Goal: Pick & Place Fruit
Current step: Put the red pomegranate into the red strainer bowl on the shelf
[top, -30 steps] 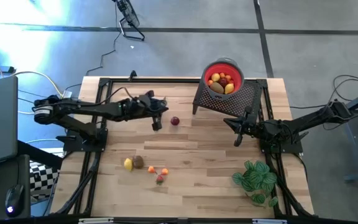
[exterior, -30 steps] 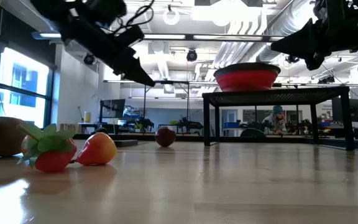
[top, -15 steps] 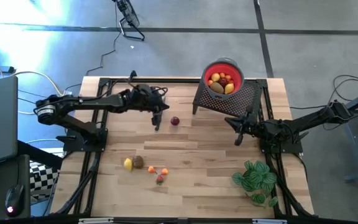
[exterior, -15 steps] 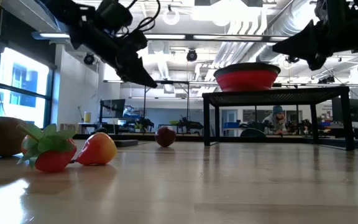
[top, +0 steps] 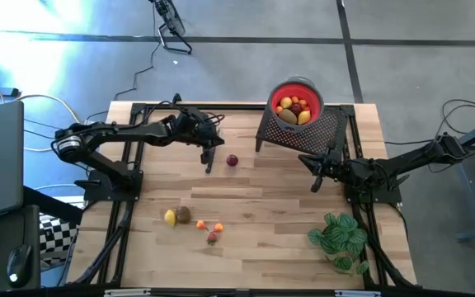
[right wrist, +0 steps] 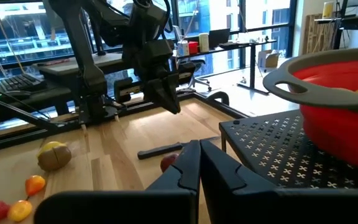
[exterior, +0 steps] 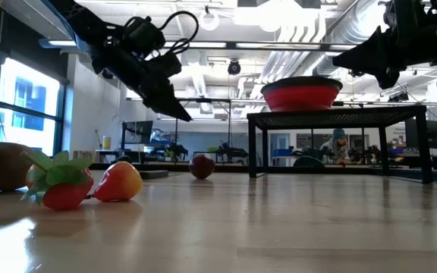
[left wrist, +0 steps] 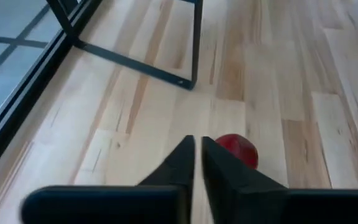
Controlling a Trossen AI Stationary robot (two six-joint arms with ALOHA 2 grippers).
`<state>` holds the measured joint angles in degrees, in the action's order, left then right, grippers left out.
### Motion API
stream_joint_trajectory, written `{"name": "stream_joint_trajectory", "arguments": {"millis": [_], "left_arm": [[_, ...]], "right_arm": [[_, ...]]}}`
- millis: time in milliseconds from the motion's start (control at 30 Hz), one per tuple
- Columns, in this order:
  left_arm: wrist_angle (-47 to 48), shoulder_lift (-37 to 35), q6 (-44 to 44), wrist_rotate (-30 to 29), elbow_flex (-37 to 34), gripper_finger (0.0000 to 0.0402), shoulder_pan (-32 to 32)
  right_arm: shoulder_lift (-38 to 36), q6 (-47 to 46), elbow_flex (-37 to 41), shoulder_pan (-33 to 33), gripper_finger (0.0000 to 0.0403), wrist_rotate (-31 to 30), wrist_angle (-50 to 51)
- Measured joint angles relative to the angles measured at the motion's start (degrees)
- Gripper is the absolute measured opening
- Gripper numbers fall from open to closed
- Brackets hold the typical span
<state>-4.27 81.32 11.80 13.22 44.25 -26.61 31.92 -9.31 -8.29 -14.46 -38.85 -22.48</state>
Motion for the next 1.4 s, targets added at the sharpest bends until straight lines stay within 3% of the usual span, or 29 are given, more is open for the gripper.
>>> {"name": "stream_joint_trajectory", "arguments": {"millis": [400,533,767,1033,1400], "left_arm": [[-3.15,0.00,-0.03,0.65,0.00,0.0271,0.00],[-3.12,0.00,-0.03,1.45,0.00,0.0320,0.00],[-2.89,0.02,-0.09,7.00,0.00,0.0337,0.00],[-2.83,1.40,-0.52,7.21,-0.02,0.0337,0.00],[-6.37,9.20,-1.85,7.26,-0.02,0.0337,0.04]], "right_arm": [[0.00,0.05,0.00,-0.01,0.0003,0.02,0.02],[0.00,0.05,0.00,-0.02,0.0003,0.02,0.07],[0.00,0.05,0.00,-0.02,0.0002,0.03,0.13],[0.02,-0.68,0.00,-0.01,0.0002,0.07,1.70],[0.02,-2.92,0.00,-0.01,0.0002,0.07,2.95]]}}
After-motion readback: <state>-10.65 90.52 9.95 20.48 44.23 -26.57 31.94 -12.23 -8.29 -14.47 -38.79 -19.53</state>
